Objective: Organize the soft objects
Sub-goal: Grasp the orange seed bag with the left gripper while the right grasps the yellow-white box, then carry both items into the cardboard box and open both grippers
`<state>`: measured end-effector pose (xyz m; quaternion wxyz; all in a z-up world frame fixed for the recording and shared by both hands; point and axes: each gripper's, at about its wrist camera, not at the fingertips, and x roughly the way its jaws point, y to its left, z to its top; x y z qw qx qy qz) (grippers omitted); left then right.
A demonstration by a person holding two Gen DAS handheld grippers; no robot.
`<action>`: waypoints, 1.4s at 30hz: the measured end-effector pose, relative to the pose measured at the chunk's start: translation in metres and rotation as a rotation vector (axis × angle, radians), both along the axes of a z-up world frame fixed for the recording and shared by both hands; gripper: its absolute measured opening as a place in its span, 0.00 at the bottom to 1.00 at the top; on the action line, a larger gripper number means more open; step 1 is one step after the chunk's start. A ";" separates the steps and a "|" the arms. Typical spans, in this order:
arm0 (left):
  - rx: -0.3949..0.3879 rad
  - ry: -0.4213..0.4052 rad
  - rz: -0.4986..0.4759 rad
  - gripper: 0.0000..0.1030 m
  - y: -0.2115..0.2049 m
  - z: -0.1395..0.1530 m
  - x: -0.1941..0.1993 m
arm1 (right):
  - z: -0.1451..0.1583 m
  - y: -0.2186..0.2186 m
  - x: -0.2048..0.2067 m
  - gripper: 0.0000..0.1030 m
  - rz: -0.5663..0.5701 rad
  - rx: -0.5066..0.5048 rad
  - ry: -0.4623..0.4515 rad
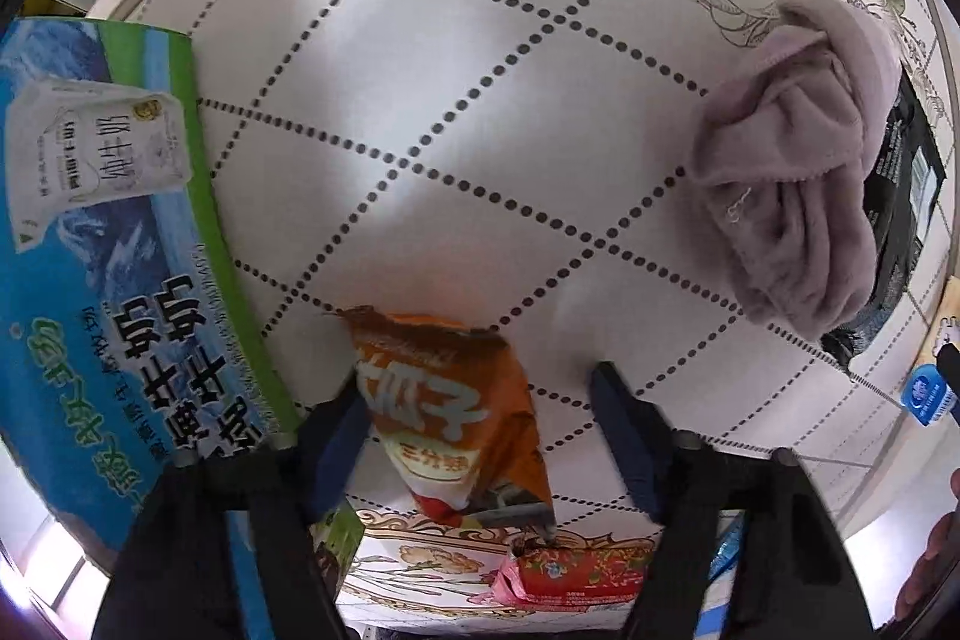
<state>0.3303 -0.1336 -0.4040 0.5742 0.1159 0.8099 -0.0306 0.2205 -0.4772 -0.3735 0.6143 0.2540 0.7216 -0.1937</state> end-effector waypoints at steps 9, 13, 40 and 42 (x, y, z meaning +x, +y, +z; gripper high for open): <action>-0.014 -0.022 -0.026 0.40 -0.001 0.015 -0.005 | -0.019 0.000 0.009 0.66 0.000 -0.011 0.042; -0.013 -0.030 -0.031 0.39 -0.011 0.014 -0.012 | -0.021 0.003 0.010 0.66 0.010 -0.012 0.047; -0.427 -0.356 0.050 0.35 0.068 0.240 -0.085 | 0.148 0.187 0.010 0.65 0.288 0.158 -0.293; -0.427 -0.391 0.075 0.35 0.096 0.256 -0.089 | 0.167 0.219 0.011 0.65 0.337 0.182 -0.318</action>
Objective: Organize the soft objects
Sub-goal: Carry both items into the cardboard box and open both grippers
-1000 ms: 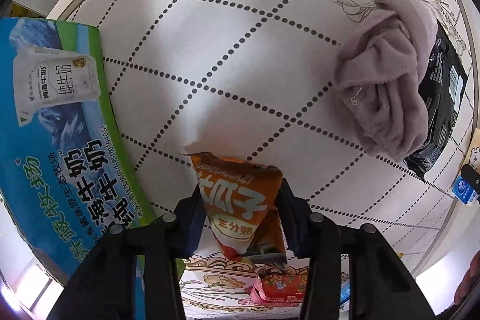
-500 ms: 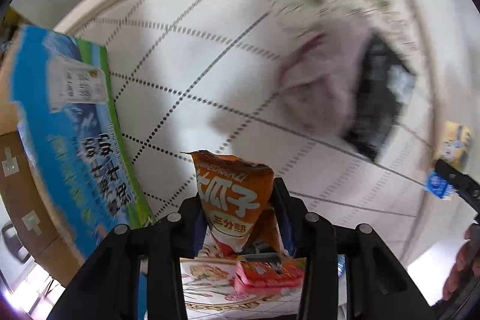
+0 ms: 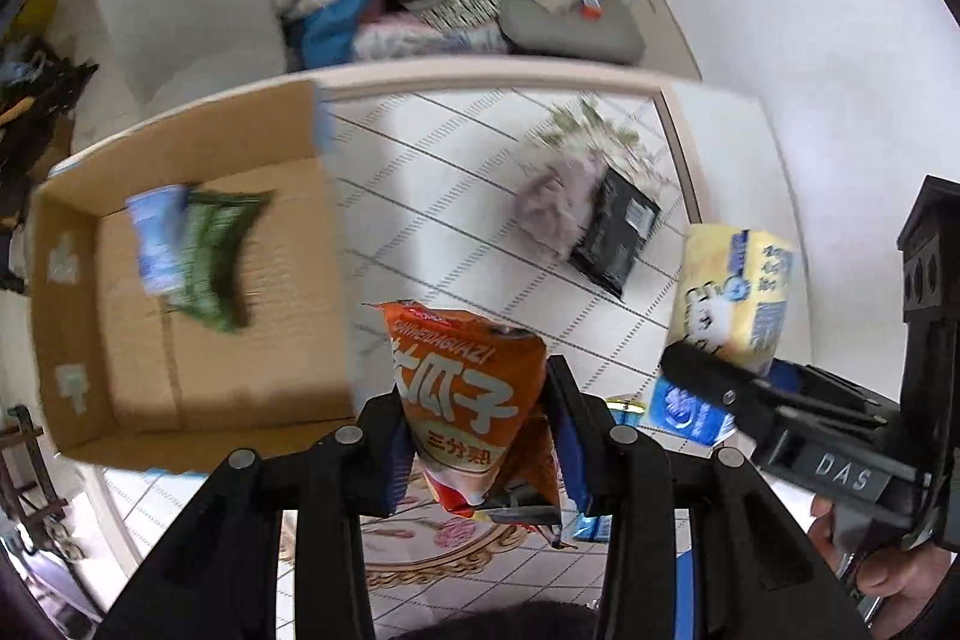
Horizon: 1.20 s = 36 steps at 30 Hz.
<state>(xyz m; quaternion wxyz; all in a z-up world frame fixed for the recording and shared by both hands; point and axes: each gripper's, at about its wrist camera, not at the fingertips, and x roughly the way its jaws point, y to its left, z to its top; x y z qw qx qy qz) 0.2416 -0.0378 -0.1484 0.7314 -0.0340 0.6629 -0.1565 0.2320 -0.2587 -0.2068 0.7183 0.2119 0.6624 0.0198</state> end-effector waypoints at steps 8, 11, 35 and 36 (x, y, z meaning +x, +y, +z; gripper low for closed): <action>0.042 -0.062 0.149 0.35 0.116 0.022 0.001 | 0.036 0.117 0.008 0.65 0.168 0.032 -0.064; 0.069 -0.054 0.195 0.35 0.153 0.011 0.011 | 0.033 0.160 0.024 0.65 0.206 0.028 -0.062; 0.171 0.151 0.312 0.37 0.262 -0.134 0.125 | -0.094 0.270 0.134 0.65 0.249 -0.245 0.073; 0.175 0.154 0.316 0.38 0.263 -0.135 0.127 | -0.097 0.272 0.137 0.65 0.249 -0.253 0.074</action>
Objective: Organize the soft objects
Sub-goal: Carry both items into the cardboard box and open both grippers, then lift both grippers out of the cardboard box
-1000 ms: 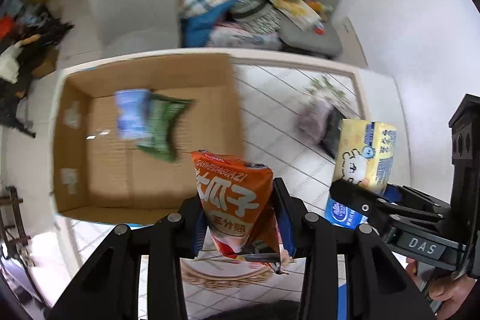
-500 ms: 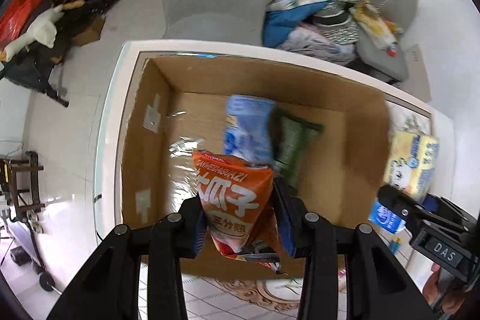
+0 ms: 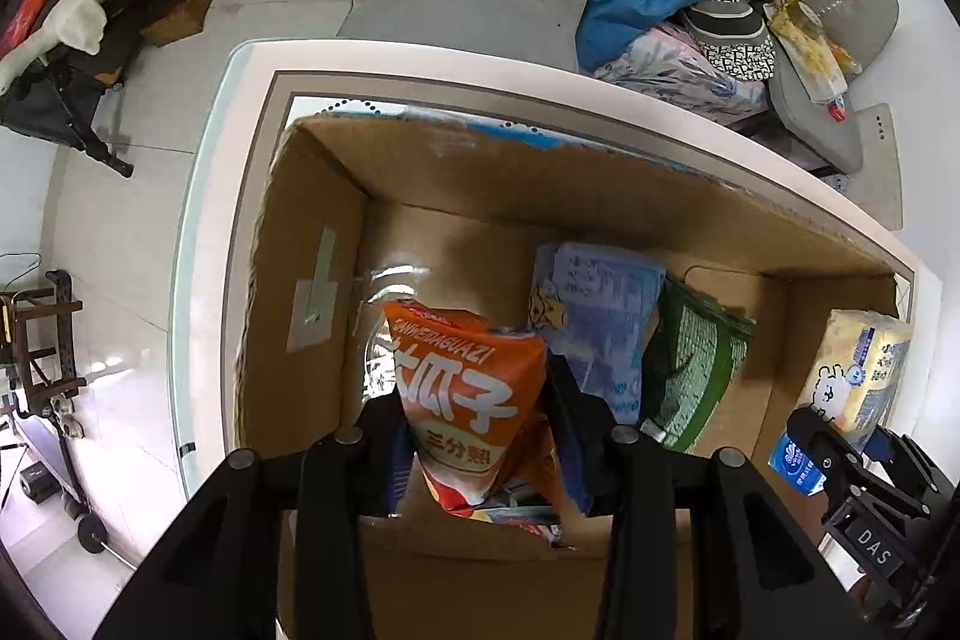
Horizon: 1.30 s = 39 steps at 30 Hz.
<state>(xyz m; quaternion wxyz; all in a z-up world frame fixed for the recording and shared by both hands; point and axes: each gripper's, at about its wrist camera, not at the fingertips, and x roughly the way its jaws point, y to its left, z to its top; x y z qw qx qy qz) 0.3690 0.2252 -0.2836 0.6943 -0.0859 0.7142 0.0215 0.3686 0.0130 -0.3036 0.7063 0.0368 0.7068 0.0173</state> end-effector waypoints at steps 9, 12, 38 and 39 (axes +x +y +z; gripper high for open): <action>-0.017 0.000 0.036 0.66 0.009 0.008 0.008 | 0.000 0.009 0.007 0.84 0.001 -0.009 -0.029; 0.012 -0.025 0.015 0.87 0.008 0.017 0.001 | 0.006 0.011 0.004 0.89 0.013 -0.019 -0.042; 0.058 -0.251 -0.009 0.97 -0.029 0.107 -0.133 | 0.085 0.012 -0.117 1.00 0.091 0.064 -0.136; 0.065 -0.262 -0.019 0.97 -0.032 0.112 -0.137 | 0.089 0.011 -0.121 1.00 0.086 0.075 -0.141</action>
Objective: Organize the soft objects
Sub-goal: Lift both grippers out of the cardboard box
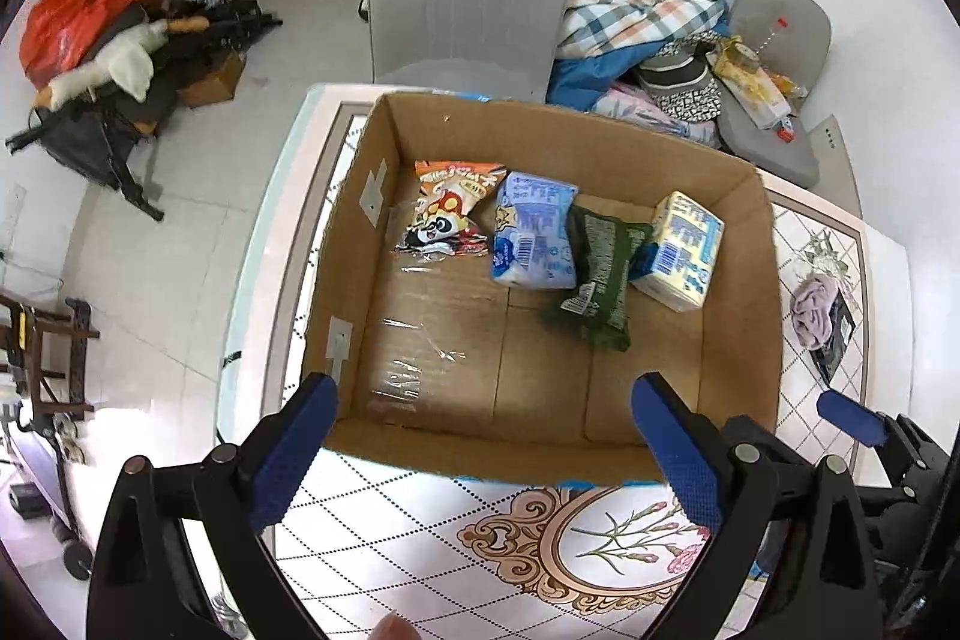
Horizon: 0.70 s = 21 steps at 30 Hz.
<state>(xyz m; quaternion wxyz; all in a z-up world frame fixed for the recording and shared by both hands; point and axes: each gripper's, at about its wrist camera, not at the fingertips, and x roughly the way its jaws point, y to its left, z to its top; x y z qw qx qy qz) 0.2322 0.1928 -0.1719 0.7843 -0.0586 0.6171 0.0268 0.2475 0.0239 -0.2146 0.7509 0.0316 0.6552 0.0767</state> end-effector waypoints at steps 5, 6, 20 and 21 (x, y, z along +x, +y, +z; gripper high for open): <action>0.038 -0.058 -0.077 0.97 -0.031 0.021 -0.020 | 0.022 -0.028 -0.033 1.00 -0.050 0.088 -0.015; 0.047 -0.065 -0.099 0.97 -0.041 0.024 -0.025 | 0.026 -0.039 -0.042 1.00 -0.062 0.095 -0.018; 0.017 0.117 -0.564 0.97 -0.256 -0.044 -0.080 | -0.013 -0.266 -0.164 1.00 -0.461 -0.013 0.122; 0.029 0.129 -0.622 0.97 -0.272 -0.054 -0.082 | -0.021 -0.277 -0.170 1.00 -0.482 -0.015 0.136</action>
